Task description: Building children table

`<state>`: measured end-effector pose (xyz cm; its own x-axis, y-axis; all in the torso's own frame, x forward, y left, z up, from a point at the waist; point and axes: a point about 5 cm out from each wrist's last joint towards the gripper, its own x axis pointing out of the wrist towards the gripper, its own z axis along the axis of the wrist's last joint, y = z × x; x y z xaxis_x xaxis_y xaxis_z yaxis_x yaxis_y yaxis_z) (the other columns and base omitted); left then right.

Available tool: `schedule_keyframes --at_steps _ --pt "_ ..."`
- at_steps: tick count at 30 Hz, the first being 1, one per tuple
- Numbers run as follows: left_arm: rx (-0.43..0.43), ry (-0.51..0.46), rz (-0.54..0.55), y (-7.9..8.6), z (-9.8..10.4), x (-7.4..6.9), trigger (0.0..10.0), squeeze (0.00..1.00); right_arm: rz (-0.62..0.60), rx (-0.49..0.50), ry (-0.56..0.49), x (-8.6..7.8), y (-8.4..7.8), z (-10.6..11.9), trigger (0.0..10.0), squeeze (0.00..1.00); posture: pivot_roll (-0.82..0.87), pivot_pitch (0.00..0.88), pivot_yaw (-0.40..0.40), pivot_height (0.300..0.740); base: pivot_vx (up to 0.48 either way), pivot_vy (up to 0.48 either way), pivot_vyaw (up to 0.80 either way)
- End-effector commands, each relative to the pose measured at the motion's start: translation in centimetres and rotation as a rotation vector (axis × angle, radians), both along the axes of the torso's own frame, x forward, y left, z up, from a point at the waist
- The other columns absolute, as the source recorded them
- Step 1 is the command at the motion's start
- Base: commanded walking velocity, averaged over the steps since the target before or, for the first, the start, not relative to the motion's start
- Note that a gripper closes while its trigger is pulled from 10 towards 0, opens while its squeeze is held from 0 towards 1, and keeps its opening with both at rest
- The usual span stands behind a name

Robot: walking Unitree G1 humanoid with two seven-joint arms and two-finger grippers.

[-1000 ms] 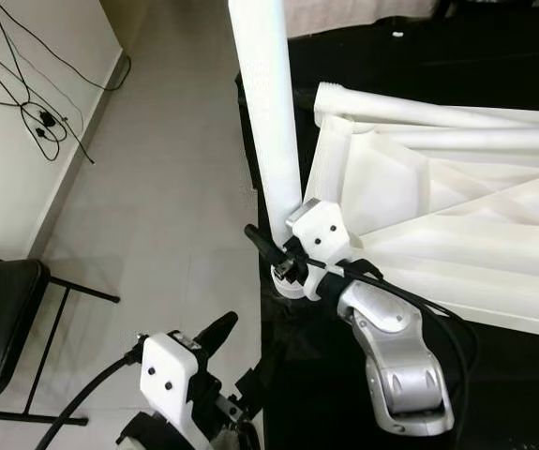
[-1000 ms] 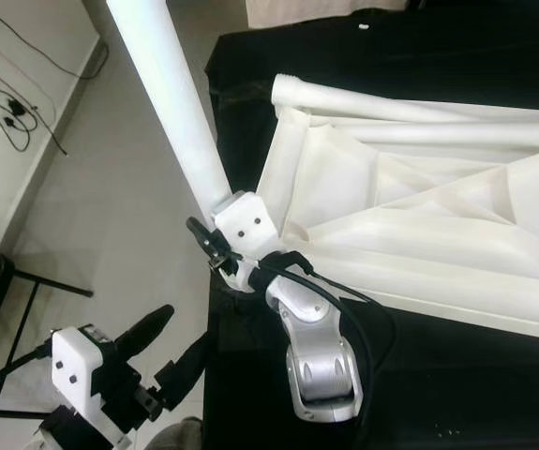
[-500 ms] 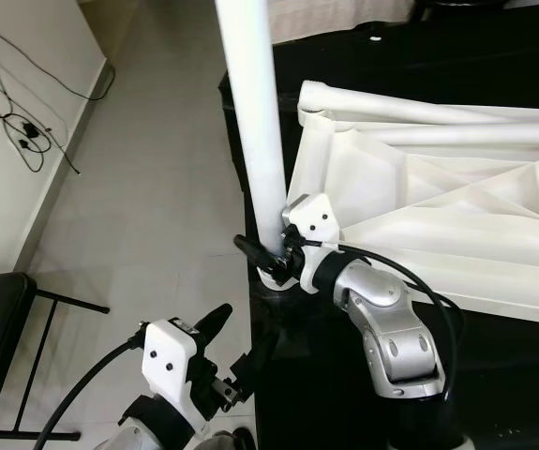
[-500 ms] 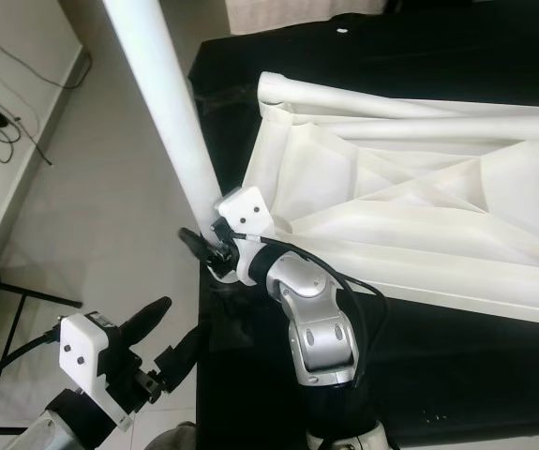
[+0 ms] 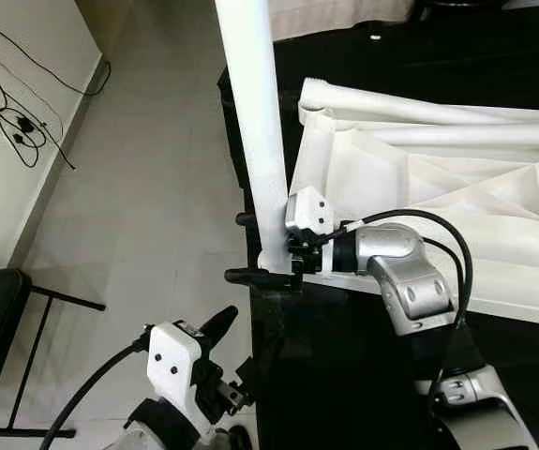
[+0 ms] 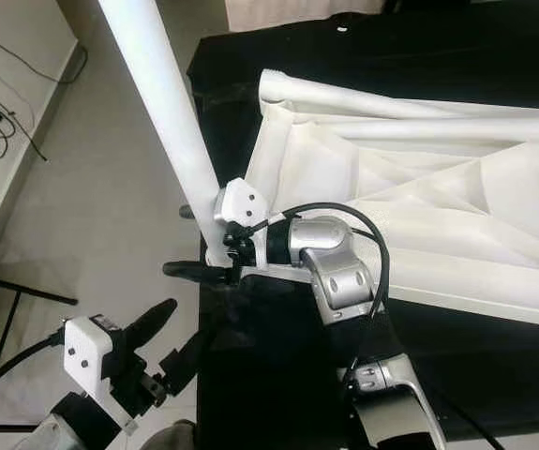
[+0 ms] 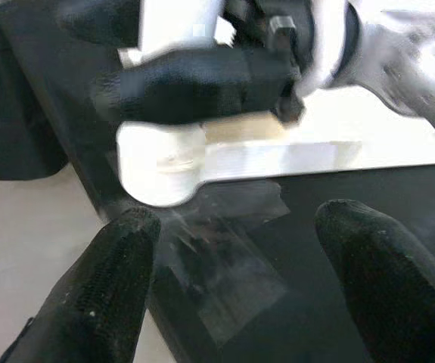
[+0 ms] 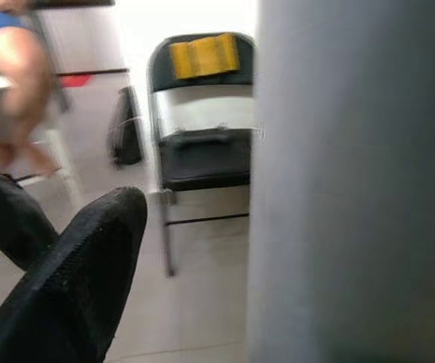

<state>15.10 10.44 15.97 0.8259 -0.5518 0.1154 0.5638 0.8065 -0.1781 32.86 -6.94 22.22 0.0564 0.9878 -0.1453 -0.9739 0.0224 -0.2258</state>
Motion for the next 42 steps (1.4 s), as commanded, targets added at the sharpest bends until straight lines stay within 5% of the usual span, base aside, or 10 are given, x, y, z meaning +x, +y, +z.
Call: schedule_keyframes --at_steps 1,2,5,6,17,26,39,40,41,42 --pt "0.005 -0.001 0.004 0.0 0.1 -0.4 10.0 0.00 0.084 -0.003 0.026 -0.4 1.2 -0.4 10.0 0.00 0.05 0.249 0.041 0.740 0.000 0.000 0.00" --pt "0.003 0.002 0.003 -0.1 0.1 -0.5 10.0 0.00 0.099 -0.002 0.038 0.0 1.4 -0.2 4.4 0.00 0.05 0.249 0.040 0.740 0.000 0.000 0.00" --pt "0.002 0.005 0.001 -0.1 0.1 -0.6 10.0 0.00 0.131 -0.007 0.052 0.3 1.5 -0.2 3.6 0.00 0.05 0.247 0.038 0.740 0.000 0.000 0.00" --pt "0.001 0.008 0.003 -0.1 0.0 -0.8 10.0 0.00 0.169 -0.018 0.057 0.4 1.5 -0.3 0.0 0.00 0.05 0.236 0.039 0.740 0.000 0.000 0.00" --pt "-0.007 0.004 0.008 -0.1 0.4 -0.7 10.0 0.00 -0.013 0.025 0.010 0.9 0.2 -0.5 0.0 0.00 0.00 0.287 0.039 0.740 0.000 0.000 0.00" --pt "-0.011 0.000 -0.006 0.0 0.5 -0.4 10.0 0.00 -0.915 0.146 -0.007 -3.3 -1.1 -2.9 0.0 0.00 -0.03 0.286 0.059 0.740 0.000 0.000 0.00" --pt "-0.002 -0.012 0.014 0.4 -0.1 0.9 10.0 0.00 -0.954 0.164 0.014 -3.1 0.0 -3.6 0.0 0.00 -0.02 0.210 0.058 0.740 0.000 0.000 0.00" --pt "0.002 -0.010 0.018 0.5 -0.2 1.0 10.0 0.00 -0.961 0.166 0.004 -3.5 0.1 -3.3 10.0 0.00 0.00 0.182 0.068 0.740 0.000 0.000 0.00" --pt "0.002 -0.010 0.018 0.5 -0.2 1.0 10.0 0.00 -0.961 0.166 0.004 -3.5 0.1 -3.3 10.0 0.00 0.00 0.182 0.068 0.740 0.000 0.000 0.00" --pt "0.008 0.000 0.014 0.7 -0.5 1.2 10.0 0.00 -0.925 0.177 0.006 -4.1 0.2 -3.1 10.0 1.00 0.00 0.170 0.071 0.740 0.000 0.000 0.00"
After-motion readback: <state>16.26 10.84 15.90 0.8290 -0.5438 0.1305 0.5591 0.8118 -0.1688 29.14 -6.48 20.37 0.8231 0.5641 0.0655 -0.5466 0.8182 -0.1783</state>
